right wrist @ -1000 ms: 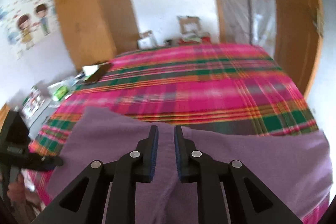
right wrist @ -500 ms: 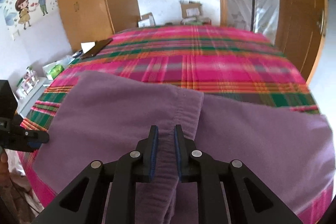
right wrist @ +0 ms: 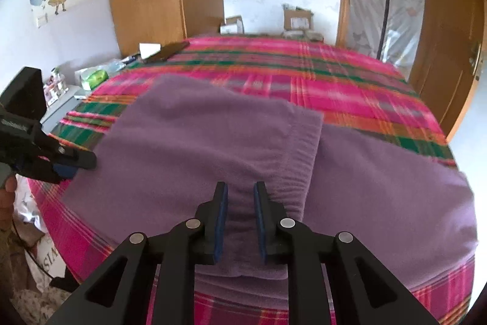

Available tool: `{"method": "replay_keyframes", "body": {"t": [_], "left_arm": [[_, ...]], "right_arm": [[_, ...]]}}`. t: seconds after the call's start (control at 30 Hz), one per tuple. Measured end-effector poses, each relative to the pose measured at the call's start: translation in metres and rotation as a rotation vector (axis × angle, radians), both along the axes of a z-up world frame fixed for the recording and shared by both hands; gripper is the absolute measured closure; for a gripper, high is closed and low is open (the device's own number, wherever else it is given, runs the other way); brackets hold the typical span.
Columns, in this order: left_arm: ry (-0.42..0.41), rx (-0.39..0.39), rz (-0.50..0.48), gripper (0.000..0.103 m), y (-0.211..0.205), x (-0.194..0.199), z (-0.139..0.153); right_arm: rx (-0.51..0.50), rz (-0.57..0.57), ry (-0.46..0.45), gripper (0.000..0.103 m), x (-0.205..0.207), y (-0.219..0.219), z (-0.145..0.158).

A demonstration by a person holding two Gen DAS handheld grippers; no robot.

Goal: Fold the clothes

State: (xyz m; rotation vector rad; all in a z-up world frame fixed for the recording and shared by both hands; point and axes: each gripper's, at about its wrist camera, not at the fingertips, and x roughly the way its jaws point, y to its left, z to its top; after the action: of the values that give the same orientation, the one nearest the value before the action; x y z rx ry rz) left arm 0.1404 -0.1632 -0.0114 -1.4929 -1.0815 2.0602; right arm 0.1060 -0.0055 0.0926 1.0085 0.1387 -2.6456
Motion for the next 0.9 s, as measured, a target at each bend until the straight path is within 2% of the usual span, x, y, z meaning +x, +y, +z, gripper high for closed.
{"method": "replay_keyframes", "body": {"t": [0.1, 0.27, 0.47, 0.6, 0.8, 0.83, 0.9], "left_arm": [[-0.001, 0.009, -0.008, 0.065, 0.001, 0.001, -0.001], [-0.001, 0.033, -0.005, 0.065, -0.004, 0.006, -0.004], [-0.001, 0.053, -0.007, 0.065, -0.007, 0.008, -0.007], [-0.008, 0.069, -0.019, 0.066, -0.007, 0.007, -0.008], [-0.018, 0.093, -0.038, 0.066, -0.008, 0.004, -0.01], [-0.02, 0.097, -0.041, 0.066, -0.008, 0.004, -0.01], [-0.022, 0.107, -0.045, 0.066, -0.008, 0.003, -0.009]], "right_arm": [[-0.035, 0.089, 0.029, 0.077, 0.011, -0.017, 0.01], [0.008, 0.21, 0.054, 0.077, 0.026, -0.05, 0.004], [0.047, 0.181, -0.041, 0.077, 0.02, -0.057, -0.024], [0.07, 0.179, -0.013, 0.076, 0.025, -0.063, -0.02], [0.036, 0.277, 0.042, 0.075, 0.042, -0.08, -0.006], [0.036, 0.295, 0.048, 0.072, 0.044, -0.084, -0.005], [0.033, 0.329, 0.056, 0.054, 0.049, -0.092, -0.005]]}}
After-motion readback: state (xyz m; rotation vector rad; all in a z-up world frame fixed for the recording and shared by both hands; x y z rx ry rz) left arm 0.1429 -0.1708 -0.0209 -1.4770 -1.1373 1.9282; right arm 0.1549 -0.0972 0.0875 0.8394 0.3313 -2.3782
